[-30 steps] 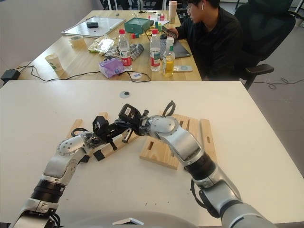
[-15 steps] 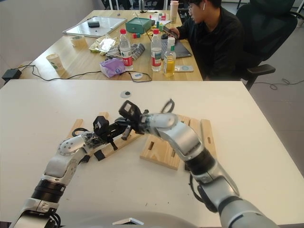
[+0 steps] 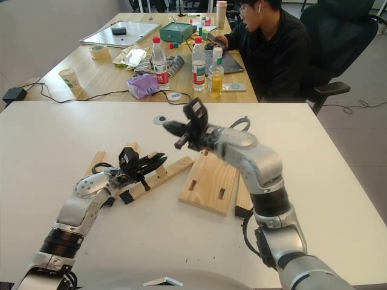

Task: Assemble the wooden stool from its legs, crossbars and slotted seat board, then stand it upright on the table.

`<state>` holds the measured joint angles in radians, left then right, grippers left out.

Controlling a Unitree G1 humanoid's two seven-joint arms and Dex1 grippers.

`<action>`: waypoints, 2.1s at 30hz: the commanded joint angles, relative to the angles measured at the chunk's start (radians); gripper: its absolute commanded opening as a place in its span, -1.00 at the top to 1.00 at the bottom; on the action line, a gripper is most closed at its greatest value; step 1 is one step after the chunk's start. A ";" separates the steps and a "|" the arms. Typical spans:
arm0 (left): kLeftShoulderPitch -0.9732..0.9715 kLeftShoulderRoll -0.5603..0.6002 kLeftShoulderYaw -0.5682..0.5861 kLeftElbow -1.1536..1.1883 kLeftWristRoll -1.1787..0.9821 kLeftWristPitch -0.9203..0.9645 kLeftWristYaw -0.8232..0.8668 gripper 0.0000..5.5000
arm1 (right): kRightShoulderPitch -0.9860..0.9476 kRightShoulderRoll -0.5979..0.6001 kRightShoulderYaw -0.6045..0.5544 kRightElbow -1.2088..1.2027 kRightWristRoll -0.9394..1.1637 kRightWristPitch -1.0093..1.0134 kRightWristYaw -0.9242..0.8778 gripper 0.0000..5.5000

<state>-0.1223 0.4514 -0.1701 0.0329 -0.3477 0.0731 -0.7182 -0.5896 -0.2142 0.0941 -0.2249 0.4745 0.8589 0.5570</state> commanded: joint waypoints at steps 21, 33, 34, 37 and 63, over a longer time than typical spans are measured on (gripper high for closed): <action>-0.078 0.299 0.332 -0.242 -0.222 0.483 -0.176 -0.47 | 0.128 -0.057 -0.136 -0.091 0.010 -0.012 -0.087 1.00; 0.170 0.245 0.134 -0.054 -0.015 0.332 -0.215 -0.47 | 0.136 -0.063 -0.104 -0.086 0.012 -0.009 -0.062 1.00; 0.174 0.235 0.121 -0.036 0.004 0.312 -0.211 -0.47 | 0.137 -0.063 -0.100 -0.090 0.014 -0.007 -0.060 1.00; 0.189 0.205 0.081 0.013 0.061 0.251 -0.198 -0.47 | 0.141 -0.062 -0.093 -0.095 0.016 -0.002 -0.055 1.00; -0.116 0.093 0.267 -0.106 -0.241 0.510 -0.097 0.26 | 0.196 -0.073 -0.404 -0.122 0.224 -0.069 -0.057 0.87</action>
<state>-0.1846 0.5694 0.0607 -0.0231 -0.4976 0.4882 -0.8342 -0.4260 -0.2564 -0.2555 -0.3191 0.5988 0.7569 0.4566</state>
